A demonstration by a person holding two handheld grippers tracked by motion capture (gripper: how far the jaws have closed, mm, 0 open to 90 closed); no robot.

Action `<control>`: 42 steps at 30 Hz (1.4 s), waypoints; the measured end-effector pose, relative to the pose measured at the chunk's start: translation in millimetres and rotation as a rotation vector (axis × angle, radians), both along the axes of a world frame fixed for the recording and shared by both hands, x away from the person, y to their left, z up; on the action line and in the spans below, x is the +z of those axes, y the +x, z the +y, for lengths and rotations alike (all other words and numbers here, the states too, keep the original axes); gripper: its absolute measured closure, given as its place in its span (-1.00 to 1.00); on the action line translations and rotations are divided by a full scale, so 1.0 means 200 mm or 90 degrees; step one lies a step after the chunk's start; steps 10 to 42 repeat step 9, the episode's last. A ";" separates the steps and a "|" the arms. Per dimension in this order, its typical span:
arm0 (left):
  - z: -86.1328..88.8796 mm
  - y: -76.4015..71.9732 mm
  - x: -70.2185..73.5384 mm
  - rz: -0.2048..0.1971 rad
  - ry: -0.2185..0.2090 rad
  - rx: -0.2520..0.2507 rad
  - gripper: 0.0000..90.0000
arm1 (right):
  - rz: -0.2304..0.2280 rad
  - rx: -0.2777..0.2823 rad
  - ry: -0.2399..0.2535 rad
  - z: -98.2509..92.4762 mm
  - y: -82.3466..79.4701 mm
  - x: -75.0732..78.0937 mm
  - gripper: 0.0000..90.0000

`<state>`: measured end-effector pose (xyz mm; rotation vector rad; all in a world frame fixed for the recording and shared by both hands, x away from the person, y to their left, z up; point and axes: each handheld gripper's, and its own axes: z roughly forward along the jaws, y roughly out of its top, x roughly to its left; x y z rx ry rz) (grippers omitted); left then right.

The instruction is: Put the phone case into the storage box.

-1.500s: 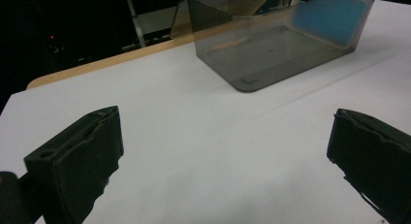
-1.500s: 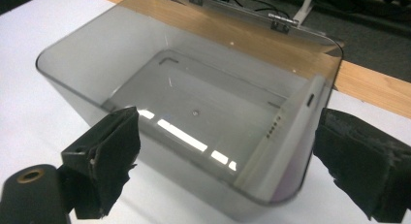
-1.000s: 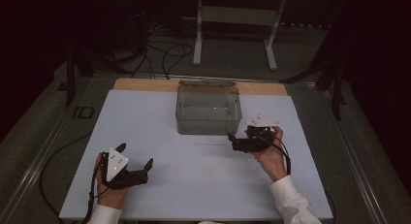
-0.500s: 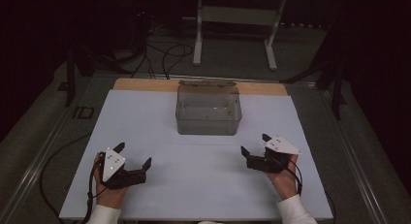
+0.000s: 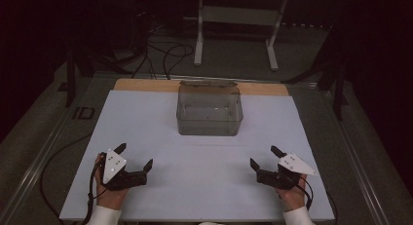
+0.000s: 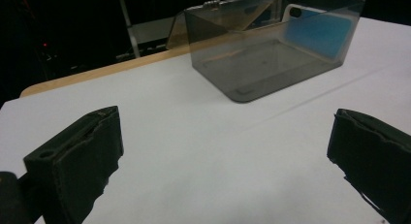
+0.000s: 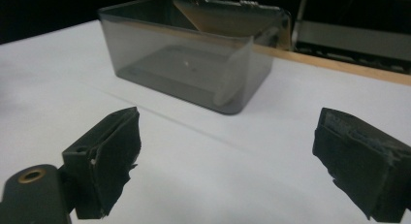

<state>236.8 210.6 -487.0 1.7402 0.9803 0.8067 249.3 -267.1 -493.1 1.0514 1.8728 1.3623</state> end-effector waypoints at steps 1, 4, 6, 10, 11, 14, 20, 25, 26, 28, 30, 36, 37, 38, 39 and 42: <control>0.00 0.00 0.00 0.001 0.000 0.000 -0.99 | -0.001 0.003 0.002 0.00 -0.01 0.00 -0.78; 0.00 0.00 -0.01 0.002 -0.001 0.003 -0.99 | 0.000 0.004 0.001 -0.01 -0.02 -0.01 -0.78; 0.00 0.00 -0.01 0.003 0.000 0.004 -0.99 | -0.001 0.005 0.005 -0.02 -0.02 -0.01 -0.78; 0.01 0.01 -0.01 0.006 0.001 0.008 -0.99 | -0.001 0.008 0.004 -0.02 -0.02 -0.01 -0.78; 0.01 0.01 -0.01 0.006 0.001 0.008 -0.99 | -0.001 0.008 0.004 -0.02 -0.02 -0.01 -0.78; 0.01 0.01 -0.01 0.006 0.001 0.008 -0.99 | -0.001 0.008 0.004 -0.02 -0.02 -0.01 -0.78; 0.01 0.01 -0.01 0.006 0.001 0.008 -0.99 | -0.001 0.008 0.004 -0.02 -0.02 -0.01 -0.78; 0.01 0.01 -0.01 0.006 0.001 0.008 -0.99 | -0.001 0.008 0.004 -0.02 -0.02 -0.01 -0.78; 0.01 0.01 -0.01 0.006 0.001 0.008 -0.99 | -0.001 0.008 0.004 -0.02 -0.02 -0.01 -0.78; 0.01 0.01 -0.01 0.006 0.001 0.008 -0.99 | -0.001 0.008 0.004 -0.02 -0.02 -0.01 -0.78; 0.01 0.01 -0.01 0.006 0.001 0.008 -0.99 | -0.001 0.008 0.004 -0.02 -0.02 -0.01 -0.78; 0.01 0.01 -0.01 0.006 0.001 0.008 -0.99 | -0.001 0.008 0.004 -0.02 -0.02 -0.01 -0.78; 0.01 0.01 -0.01 0.006 0.001 0.008 -0.99 | -0.001 0.008 0.004 -0.02 -0.02 -0.01 -0.78; 0.01 0.01 -0.01 0.006 0.001 0.008 -0.99 | -0.001 0.008 0.004 -0.02 -0.02 -0.01 -0.78; 0.01 0.01 -0.01 0.006 0.001 0.008 -0.99 | -0.001 0.008 0.004 -0.02 -0.02 -0.01 -0.78; 0.01 0.01 -0.01 0.006 0.001 0.008 -0.99 | -0.001 0.008 0.004 -0.02 -0.02 -0.01 -0.78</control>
